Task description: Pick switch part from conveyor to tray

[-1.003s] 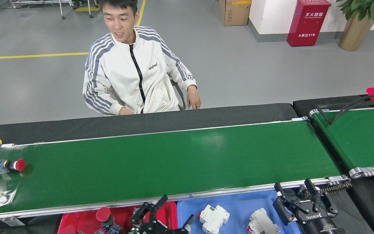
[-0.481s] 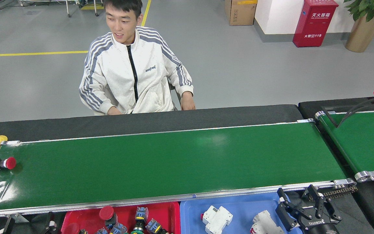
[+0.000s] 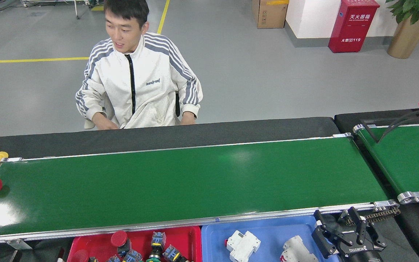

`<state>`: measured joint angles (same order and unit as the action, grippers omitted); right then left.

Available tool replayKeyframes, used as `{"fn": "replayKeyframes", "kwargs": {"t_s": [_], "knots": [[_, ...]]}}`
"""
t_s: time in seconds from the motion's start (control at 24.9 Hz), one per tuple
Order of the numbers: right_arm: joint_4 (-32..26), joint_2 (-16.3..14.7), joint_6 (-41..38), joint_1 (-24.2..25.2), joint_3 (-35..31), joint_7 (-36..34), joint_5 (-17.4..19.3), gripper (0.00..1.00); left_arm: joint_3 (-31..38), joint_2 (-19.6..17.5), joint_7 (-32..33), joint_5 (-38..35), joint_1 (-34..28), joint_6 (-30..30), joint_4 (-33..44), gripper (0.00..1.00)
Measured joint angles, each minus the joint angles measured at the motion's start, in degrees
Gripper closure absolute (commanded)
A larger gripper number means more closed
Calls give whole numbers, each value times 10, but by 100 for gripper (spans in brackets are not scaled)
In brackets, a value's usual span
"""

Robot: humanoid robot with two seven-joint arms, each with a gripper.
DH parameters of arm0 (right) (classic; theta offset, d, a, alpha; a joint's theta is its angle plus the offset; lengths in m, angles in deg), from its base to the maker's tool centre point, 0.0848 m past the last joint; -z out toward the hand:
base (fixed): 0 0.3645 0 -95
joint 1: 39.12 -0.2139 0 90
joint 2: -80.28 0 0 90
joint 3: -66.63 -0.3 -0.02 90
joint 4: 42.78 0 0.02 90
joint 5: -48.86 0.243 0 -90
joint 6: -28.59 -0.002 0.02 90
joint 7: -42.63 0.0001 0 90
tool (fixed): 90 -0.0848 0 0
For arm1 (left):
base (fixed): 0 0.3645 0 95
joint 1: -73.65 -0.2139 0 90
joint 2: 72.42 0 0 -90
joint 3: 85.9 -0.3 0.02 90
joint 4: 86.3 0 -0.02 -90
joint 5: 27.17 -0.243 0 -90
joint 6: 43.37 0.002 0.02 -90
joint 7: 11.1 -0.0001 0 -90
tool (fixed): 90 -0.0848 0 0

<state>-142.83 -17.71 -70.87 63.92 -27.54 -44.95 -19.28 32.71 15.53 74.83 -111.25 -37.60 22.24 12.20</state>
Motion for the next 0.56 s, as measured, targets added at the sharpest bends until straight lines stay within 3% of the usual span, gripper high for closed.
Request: {"fn": "replayKeyframes", "kwargs": {"t_s": [0.56], "knots": [[-3,-7,1,1,-30,0,0,1,-1,-18,1,6,19,-4,-1,0]]}}
